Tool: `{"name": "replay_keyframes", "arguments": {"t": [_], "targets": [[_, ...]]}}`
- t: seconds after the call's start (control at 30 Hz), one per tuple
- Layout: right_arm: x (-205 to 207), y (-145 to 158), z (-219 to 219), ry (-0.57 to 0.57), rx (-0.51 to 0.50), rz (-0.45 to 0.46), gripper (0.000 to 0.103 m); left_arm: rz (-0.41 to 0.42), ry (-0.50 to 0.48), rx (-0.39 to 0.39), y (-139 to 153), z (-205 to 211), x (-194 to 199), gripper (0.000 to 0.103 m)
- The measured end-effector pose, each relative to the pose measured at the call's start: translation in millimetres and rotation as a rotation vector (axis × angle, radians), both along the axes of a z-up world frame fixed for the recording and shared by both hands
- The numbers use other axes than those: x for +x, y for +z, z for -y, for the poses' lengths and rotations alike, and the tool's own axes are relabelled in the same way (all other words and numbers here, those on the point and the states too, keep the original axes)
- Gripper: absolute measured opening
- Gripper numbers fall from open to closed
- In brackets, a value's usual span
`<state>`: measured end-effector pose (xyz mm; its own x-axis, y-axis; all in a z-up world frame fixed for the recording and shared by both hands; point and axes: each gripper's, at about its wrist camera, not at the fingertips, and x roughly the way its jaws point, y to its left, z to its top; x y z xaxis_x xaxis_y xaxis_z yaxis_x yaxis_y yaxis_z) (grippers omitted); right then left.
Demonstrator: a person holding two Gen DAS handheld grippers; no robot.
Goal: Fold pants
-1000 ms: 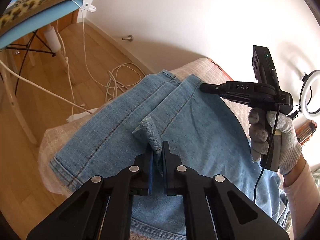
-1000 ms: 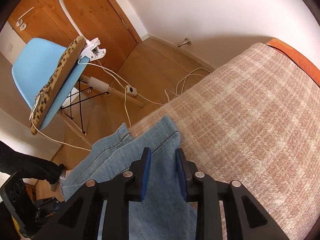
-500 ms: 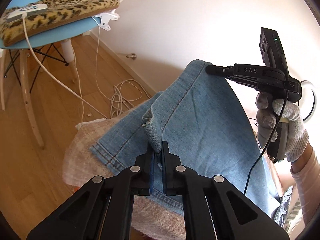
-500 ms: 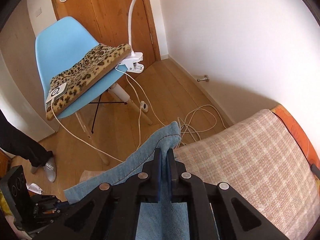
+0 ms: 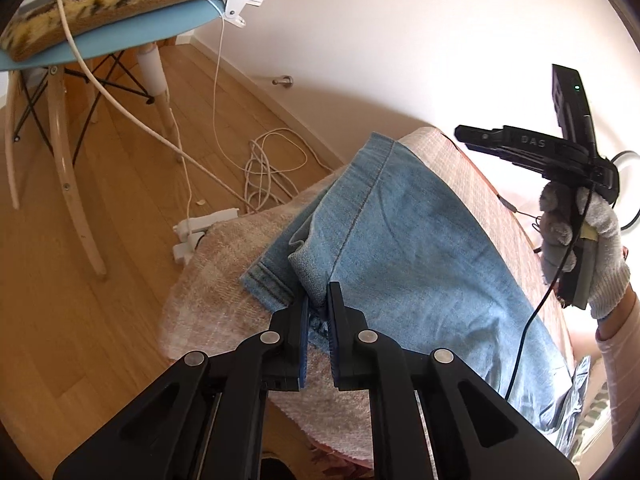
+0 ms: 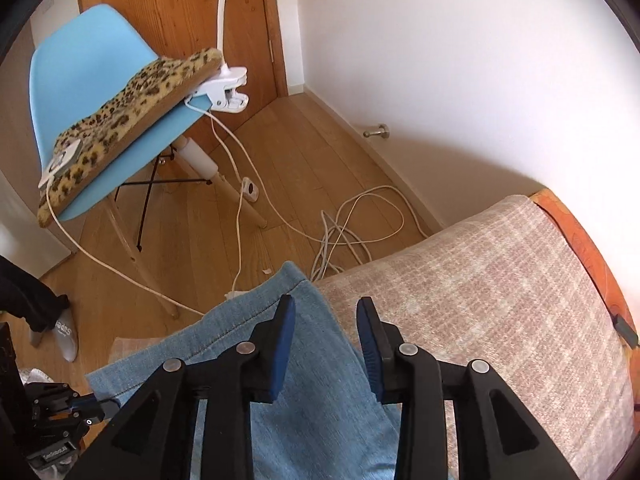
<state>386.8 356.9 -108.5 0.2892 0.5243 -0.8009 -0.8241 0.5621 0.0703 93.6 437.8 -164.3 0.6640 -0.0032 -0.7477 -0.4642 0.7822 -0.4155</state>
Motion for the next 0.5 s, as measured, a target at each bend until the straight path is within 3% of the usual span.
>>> {"name": "replay_keyframes", "arguments": {"t": [0.03,0.1,0.2,0.33,0.5], "targets": [[-4,12,17,-0.015,0.028,0.001,0.035,-0.011,0.004,0.042,6,1,-3,0.017],[-19,34,54,-0.043,0.069,0.03,0.037,-0.022,-0.007,0.092,20,2,-6,0.017],[-47,56,117,-0.106,0.108,0.054,0.043,-0.017,-0.078,0.078,40,3,-6,0.018],[-95,67,209,-0.21,0.11,0.103,0.044,0.012,-0.189,0.15,78,26,11,0.018],[-147,66,335,-0.388,0.135,0.105,0.044,0.07,-0.332,0.148,120,75,49,0.018]]}}
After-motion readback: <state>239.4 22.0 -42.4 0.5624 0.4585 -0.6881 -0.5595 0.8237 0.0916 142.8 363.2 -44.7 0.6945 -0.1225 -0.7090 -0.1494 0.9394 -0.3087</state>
